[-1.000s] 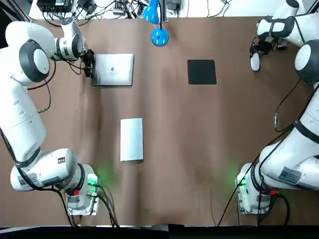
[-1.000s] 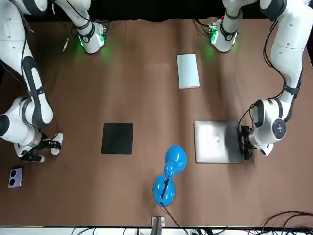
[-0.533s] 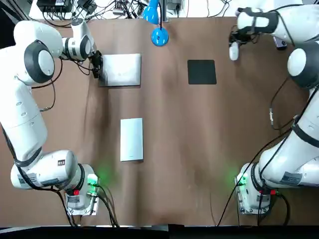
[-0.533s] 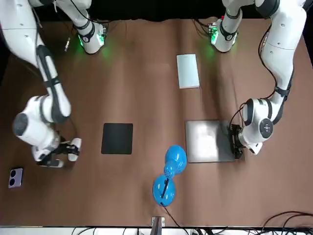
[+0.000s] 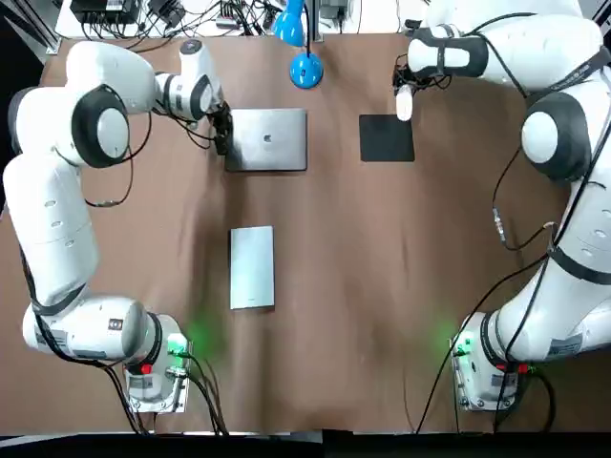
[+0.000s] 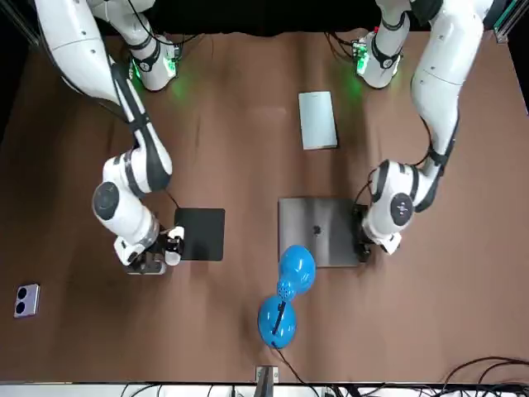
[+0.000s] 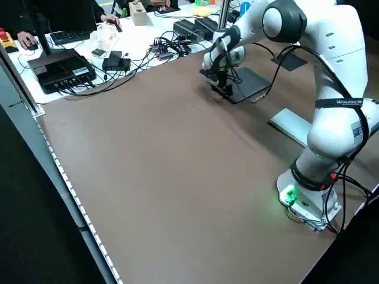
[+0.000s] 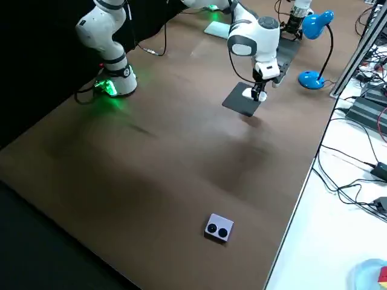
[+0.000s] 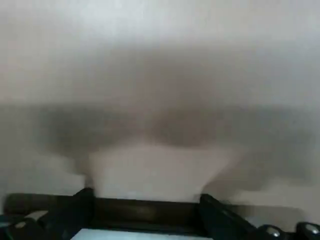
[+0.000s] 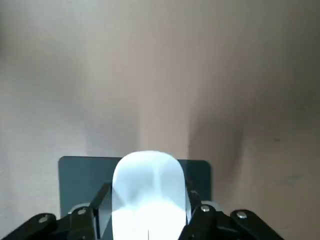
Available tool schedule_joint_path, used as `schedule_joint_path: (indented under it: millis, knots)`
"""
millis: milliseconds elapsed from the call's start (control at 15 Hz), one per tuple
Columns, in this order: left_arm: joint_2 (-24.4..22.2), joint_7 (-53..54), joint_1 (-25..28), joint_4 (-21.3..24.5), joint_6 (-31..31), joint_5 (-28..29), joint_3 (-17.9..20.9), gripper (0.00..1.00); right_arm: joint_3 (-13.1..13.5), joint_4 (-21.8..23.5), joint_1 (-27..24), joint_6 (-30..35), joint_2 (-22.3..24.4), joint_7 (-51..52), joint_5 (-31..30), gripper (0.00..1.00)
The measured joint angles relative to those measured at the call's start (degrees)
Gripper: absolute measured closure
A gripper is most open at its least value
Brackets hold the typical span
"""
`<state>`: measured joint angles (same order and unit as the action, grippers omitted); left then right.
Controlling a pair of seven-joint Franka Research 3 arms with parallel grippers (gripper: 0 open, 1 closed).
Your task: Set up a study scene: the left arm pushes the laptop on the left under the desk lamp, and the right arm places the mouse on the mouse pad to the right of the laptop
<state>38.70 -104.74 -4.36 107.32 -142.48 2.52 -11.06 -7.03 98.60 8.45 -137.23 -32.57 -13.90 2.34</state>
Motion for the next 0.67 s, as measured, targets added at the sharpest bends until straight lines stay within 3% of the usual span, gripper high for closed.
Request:
schedule_joint_path:
  millis: [667]
  knots:
    - [2.74,-5.79,-9.97,-2.98,-1.71,-5.73,-0.02,0.0,0.18,-3.92,2.93,-3.96,-7.44,-3.5,0.0,0.37]
